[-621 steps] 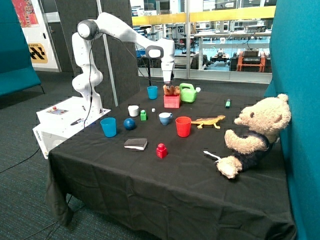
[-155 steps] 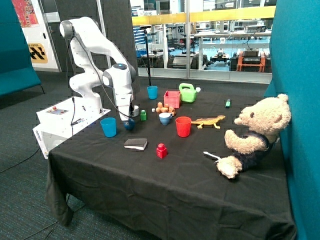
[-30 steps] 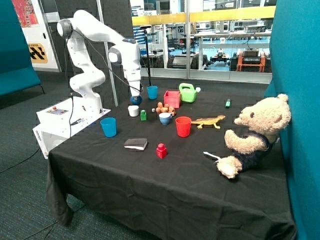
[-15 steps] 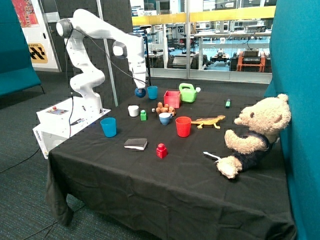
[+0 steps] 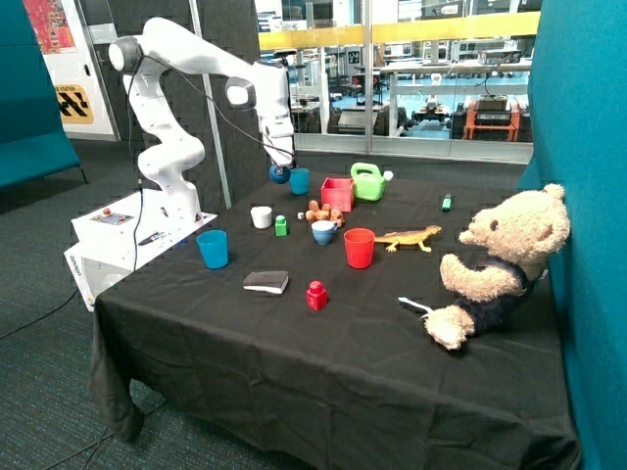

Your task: Put the ball in the red pot

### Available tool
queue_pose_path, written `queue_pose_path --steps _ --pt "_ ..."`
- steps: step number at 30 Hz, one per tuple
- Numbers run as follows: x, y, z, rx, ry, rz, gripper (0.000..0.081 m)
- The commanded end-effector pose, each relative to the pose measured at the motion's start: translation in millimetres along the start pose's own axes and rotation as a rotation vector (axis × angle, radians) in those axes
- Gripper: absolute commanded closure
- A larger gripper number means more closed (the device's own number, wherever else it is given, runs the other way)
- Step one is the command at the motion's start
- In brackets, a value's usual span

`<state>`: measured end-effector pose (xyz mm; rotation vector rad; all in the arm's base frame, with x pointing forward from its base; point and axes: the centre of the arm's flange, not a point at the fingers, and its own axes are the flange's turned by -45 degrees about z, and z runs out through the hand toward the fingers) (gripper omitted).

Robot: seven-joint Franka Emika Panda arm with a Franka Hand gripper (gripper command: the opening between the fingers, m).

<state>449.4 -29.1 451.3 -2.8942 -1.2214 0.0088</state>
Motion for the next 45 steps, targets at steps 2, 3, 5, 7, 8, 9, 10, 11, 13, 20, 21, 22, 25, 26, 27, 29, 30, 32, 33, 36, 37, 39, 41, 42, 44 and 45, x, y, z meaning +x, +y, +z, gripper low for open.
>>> queue_pose_path --steps 2,3,5,7,8,9,10,11,13,20,21,22,25,26,27,29,30,32,33,36,37,39,41,42,44,45 --pt "16.9 -16.4 4.2 -0.0024 0.005 -0.026 0.0808" --pt "17.9 -16.9 4.4 -0.0024 0.005 -0.023 0.0808" --pt "20.1 -16.7 5.3 -0.0024 0.005 -0.011 0.0808" --pt "21.9 -15.5 6.3 -0.0024 0.0051 0.004 0.0808" --pt "22.8 -14.2 6.9 -0.0023 0.0051 0.02 0.0808" --pt "23.6 -12.9 7.4 -0.0023 0.0051 0.035 0.0808" --pt "24.5 -11.1 7.4 -0.0022 0.0051 0.075 0.0808" --pt "25.2 -9.9 7.2 -0.0022 0.0052 0.089 0.0808" --pt "26.3 -8.4 6.6 -0.0021 0.0052 0.112 0.0808" --pt "29.1 -5.2 5.3 -0.0018 0.0053 0.241 0.0808" --pt "29.4 -5.4 5.7 -0.0017 0.0053 0.258 0.0808" --pt "30.0 -6.1 6.4 -0.0017 0.0054 0.276 0.0808" --pt "32.2 -9.5 7.7 -0.0016 0.0054 0.292 0.0808" --pt "33.6 -12.0 8.0 -0.0016 0.0054 0.295 0.0808" --pt "35.5 -15.5 8.3 -0.0016 0.0054 0.297 0.0808" --pt "39.5 -22.6 8.9 -0.0016 0.0054 0.297 0.0808" --pt "42.3 -27.6 9.3 -0.0016 0.0054 0.294 0.0808" --pt "48.4 -38.1 9.8 -0.0016 0.0054 0.289 0.0808" --pt "50.1 -41.1 9.9 -0.0016 0.0054 0.286 0.0808" --pt "60.7 -57.6 11.2 -0.0017 0.0054 0.268 0.0808" --pt "65.6 -64.9 12.0 -0.0017 0.0053 0.261 0.0808" --pt "71.1 -72.7 12.9 -0.0017 0.0053 0.259 0.0808" --pt "75.3 -78.3 13.5 -0.0017 0.0053 0.254 0.0808" --pt "78.7 -82.3 13.9 -0.0017 0.0053 0.248 0.0808" --pt "84.3 -88.2 14.7 -0.0017 0.0053 0.244 0.0808" --pt "87.3 -90.8 15.1 -0.0017 0.0053 0.244 0.0808"
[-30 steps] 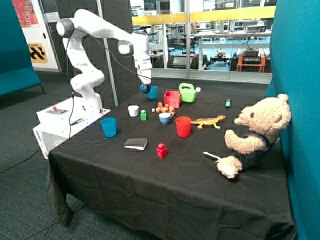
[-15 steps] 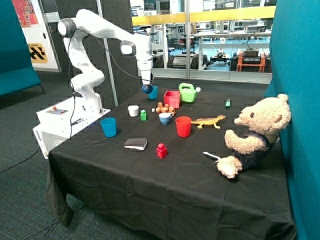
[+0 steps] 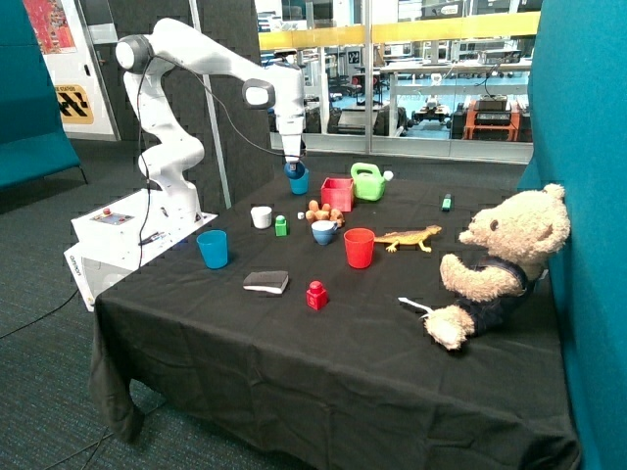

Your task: Put the ball in the red pot

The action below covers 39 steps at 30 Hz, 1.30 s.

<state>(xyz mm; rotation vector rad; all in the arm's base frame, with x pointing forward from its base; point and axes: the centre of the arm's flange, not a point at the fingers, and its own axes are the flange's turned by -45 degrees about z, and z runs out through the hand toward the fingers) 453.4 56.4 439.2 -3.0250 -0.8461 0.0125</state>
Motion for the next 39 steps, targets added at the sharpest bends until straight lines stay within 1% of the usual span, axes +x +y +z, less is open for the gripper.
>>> queue_pose_path --steps 1,13,19,30,39 --pt "16.4 -42.0 3.6 -0.0026 0.0075 -0.012 0.0808" --pt "56.3 -68.4 3.1 -0.0027 0.0075 -0.04 0.0808" --pt "69.5 -74.8 3.0 -0.0028 0.0075 -0.049 0.0808" --pt "83.5 -81.4 11.0 -0.0028 0.0075 -0.065 0.0808" --pt "92.2 -73.2 16.2 -0.0028 0.0075 -0.058 0.0808"
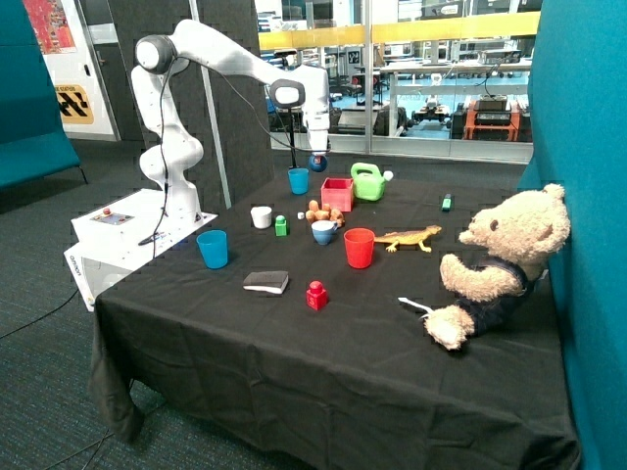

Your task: Put the ball in the red pot

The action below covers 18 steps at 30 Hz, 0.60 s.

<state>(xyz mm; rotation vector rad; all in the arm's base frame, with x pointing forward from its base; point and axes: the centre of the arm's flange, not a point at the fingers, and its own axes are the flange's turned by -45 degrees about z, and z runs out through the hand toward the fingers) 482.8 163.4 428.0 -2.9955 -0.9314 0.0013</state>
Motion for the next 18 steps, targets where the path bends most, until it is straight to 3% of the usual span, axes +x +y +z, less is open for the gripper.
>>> queue_pose_path --steps 1,18 --pt "12.4 5.2 5.8 -0.0046 -0.0006 0.001 0.0808" --pt "28.9 23.5 13.9 -0.0046 -0.0005 0.027 0.0808"
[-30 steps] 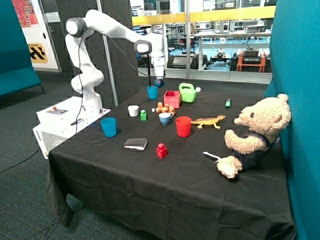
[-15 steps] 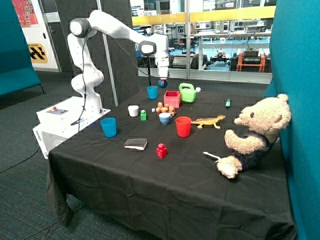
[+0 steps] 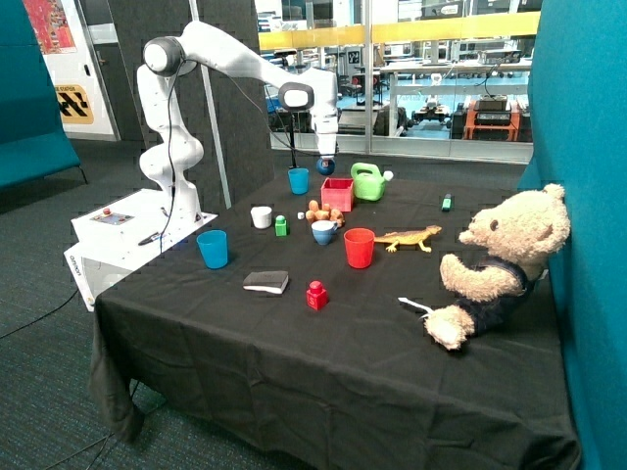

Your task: Put the ball in the red pot

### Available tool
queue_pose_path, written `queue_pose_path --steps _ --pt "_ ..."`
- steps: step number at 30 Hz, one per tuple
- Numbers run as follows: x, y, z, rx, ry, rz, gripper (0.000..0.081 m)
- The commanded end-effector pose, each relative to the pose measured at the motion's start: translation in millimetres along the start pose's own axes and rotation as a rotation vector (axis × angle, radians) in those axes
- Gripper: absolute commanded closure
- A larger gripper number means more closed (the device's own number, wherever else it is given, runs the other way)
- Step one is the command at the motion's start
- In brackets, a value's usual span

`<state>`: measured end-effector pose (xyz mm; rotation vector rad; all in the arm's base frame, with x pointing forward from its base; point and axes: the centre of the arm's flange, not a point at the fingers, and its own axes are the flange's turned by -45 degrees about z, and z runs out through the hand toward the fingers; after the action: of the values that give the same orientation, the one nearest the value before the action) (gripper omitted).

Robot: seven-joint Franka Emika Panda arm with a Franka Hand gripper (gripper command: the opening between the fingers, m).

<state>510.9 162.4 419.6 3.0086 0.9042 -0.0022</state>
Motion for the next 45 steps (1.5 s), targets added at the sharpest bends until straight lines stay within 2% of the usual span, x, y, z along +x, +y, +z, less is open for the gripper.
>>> queue_pose_path --steps 1,16,22,33,40,45 --pt "6.3 6.4 7.1 -0.0003 0.0013 0.008 0.0808" --pt "4.4 3.3 38.0 -0.0003 0.0014 0.038 0.0808" --pt "16.3 2.4 42.0 -0.0003 0.0014 0.042 0.0808" --pt "29.5 -8.6 36.6 -0.0003 0.0013 0.012 0.0808" --pt "39.9 -10.5 46.2 -0.0003 0.0014 0.024 0.0808" --pt "39.5 -8.8 62.8 -0.0003 0.0014 0.042 0.0808"
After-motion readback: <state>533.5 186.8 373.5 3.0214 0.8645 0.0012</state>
